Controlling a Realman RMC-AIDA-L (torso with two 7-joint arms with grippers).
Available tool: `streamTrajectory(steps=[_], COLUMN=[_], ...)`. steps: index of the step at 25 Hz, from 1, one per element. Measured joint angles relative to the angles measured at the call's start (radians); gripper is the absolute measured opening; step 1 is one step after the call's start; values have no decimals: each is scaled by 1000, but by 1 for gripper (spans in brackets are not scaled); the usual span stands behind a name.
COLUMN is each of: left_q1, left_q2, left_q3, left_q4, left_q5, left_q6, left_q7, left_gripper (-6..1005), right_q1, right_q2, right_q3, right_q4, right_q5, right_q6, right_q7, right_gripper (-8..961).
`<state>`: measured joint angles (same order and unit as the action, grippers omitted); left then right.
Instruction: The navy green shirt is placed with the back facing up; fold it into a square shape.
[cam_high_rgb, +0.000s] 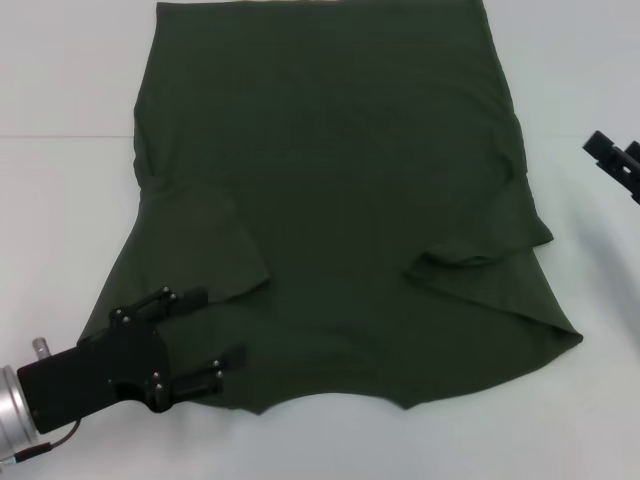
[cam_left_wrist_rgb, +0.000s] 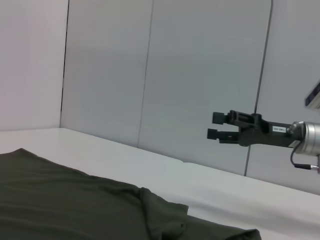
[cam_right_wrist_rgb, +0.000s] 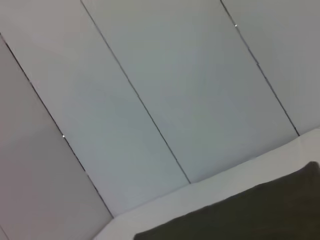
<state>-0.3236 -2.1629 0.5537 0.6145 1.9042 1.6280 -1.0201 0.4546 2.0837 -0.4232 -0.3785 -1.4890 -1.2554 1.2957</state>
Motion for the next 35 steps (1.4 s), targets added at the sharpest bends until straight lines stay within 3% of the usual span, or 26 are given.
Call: streamTrajectory(steps=[7, 17, 23, 35], left_q1=[-3, -15, -19, -25], left_q2=[0, 0, 0, 0], left_q3=[-11, -12, -12, -14], left_q4=[-25, -57, -63, -64], left_q5=[-14, -14, -22, -24], left_q6=[-16, -53, -55, -56], left_q7=[3, 8, 8, 7], left_gripper=[889, 888, 889, 889], right_q1=[-33, -29, -13, 43], right_q2=[3, 5, 2, 3], right_q3=[-4, -5, -5, -5], right_q4=[-3, 17, 44, 72], right_q5=[-50, -132, -141, -148], right_q6=[14, 129, 188, 280], right_q7=[-66, 217, 328, 354], right_gripper=[946, 944, 942, 942])
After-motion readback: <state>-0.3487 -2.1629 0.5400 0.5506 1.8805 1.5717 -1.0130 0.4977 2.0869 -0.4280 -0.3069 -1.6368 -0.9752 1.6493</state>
